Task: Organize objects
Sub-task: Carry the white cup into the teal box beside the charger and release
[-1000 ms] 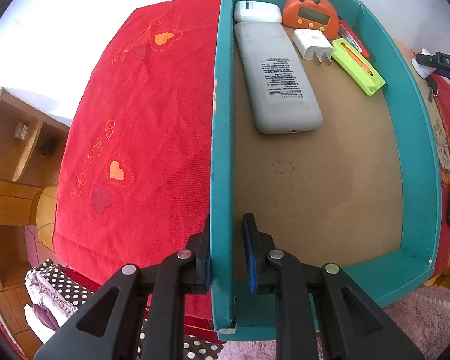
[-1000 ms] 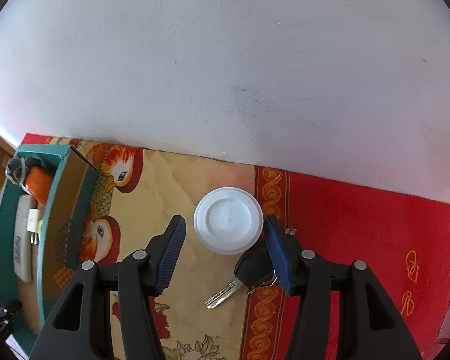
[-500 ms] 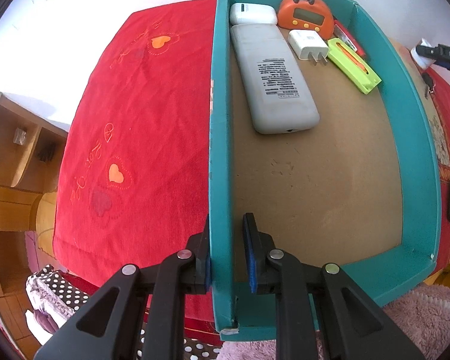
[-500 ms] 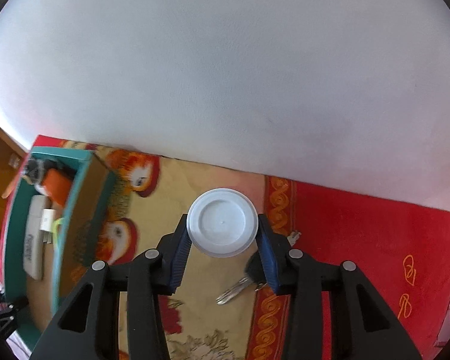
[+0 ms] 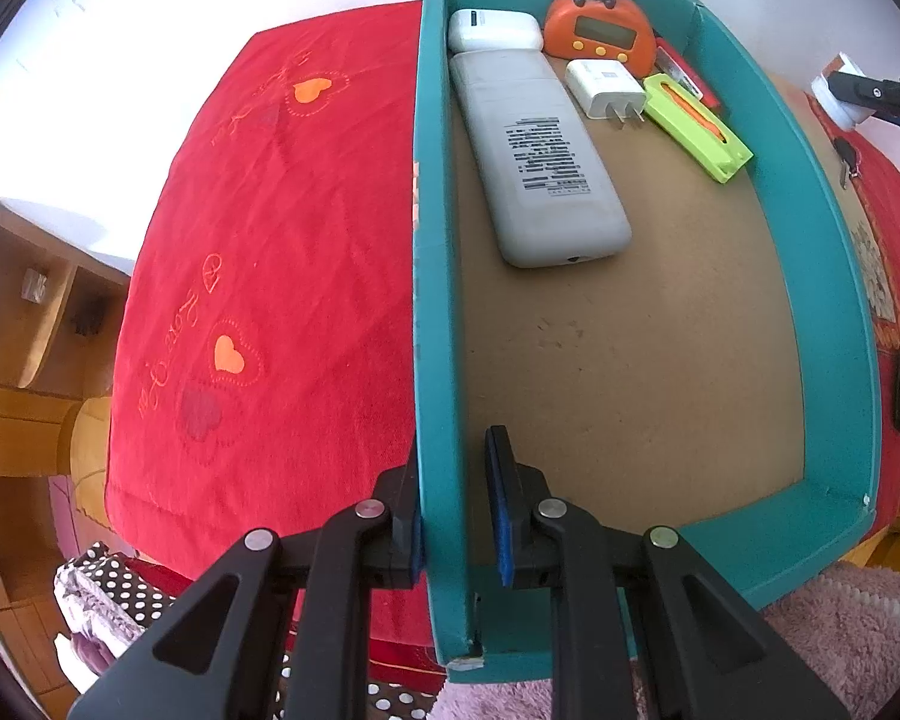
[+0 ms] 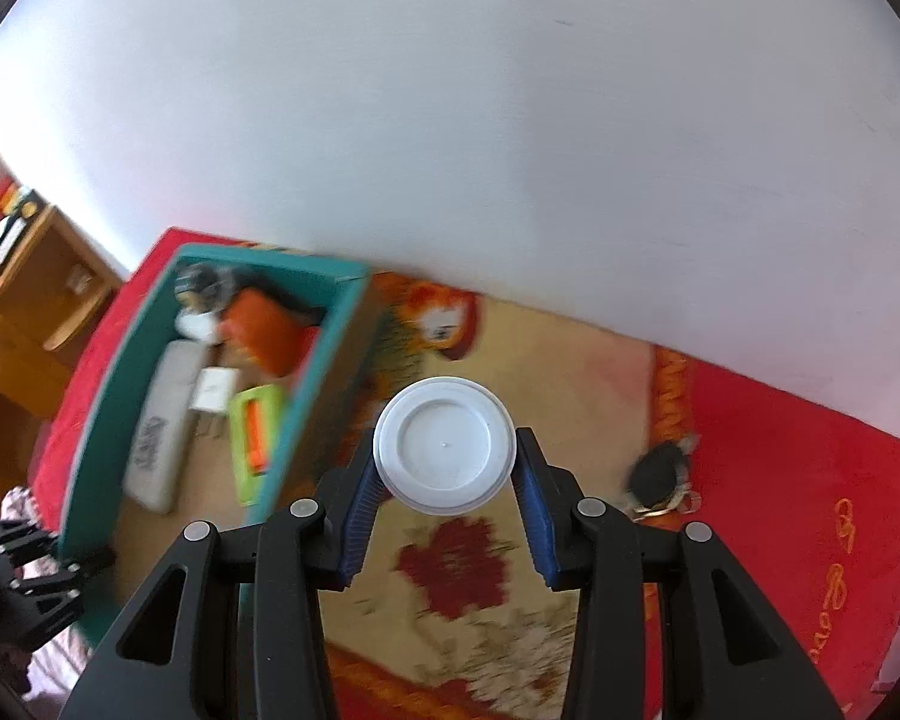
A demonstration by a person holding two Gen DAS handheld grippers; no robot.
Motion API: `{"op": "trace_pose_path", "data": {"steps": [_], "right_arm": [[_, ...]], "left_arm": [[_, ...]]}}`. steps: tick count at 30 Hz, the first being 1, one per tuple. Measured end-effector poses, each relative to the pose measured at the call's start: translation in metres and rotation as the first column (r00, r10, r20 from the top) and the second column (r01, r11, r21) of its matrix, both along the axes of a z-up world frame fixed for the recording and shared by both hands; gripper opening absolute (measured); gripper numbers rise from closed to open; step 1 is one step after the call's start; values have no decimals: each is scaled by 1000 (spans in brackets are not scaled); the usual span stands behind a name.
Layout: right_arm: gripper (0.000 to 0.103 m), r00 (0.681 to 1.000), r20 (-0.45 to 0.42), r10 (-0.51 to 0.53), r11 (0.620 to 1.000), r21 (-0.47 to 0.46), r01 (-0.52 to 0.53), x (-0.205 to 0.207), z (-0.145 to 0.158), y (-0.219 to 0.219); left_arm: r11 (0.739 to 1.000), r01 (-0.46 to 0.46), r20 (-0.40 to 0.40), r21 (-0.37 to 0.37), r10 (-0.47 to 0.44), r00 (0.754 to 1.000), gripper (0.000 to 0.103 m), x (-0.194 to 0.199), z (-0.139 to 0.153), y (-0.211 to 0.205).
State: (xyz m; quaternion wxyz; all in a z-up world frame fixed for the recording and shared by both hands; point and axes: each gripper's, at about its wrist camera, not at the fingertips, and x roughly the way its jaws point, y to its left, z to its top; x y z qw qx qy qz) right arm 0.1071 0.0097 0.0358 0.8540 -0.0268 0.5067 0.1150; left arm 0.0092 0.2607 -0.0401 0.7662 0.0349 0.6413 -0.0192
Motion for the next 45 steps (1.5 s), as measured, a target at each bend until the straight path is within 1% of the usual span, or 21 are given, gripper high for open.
{"op": "trace_pose_path", "data": {"steps": [4, 9, 12, 15, 20, 24, 27, 35, 45], "right_arm": [[43, 997, -1, 71, 997, 17, -71, -14, 7, 25], [43, 983, -16, 181, 983, 19, -181, -28, 4, 66], [43, 974, -26, 224, 974, 27, -223, -33, 0, 84], [43, 962, -42, 269, 963, 22, -269, -34, -8, 103], [43, 934, -100, 343, 939, 13, -343, -35, -31, 134], [43, 921, -135, 364, 930, -7, -368, -32, -49, 149], [42, 919, -142, 367, 926, -42, -376, -29, -58, 154], [42, 927, -122, 355, 931, -51, -363, -18, -59, 159], [42, 931, -117, 345, 934, -51, -353, -20, -58, 157]], "left_arm": [[1000, 6, 2, 3, -6, 1000, 16, 0, 0, -1], [1000, 10, 5, -5, -10, 1000, 15, -1, 1, -1], [1000, 10, 7, -11, -10, 1000, 15, -2, 1, 1], [1000, 13, 9, -15, -13, 1000, 15, -3, 1, 3], [1000, 16, 10, -26, -16, 1000, 15, -3, 1, 6], [999, 17, 12, -33, -17, 1000, 15, -4, 2, 9], [999, 18, 14, -38, -17, 1000, 15, -5, 3, 11], [999, 23, 13, -45, -23, 1000, 15, -6, 4, 15], [999, 26, 13, -45, -25, 1000, 15, -6, 5, 15]]}}
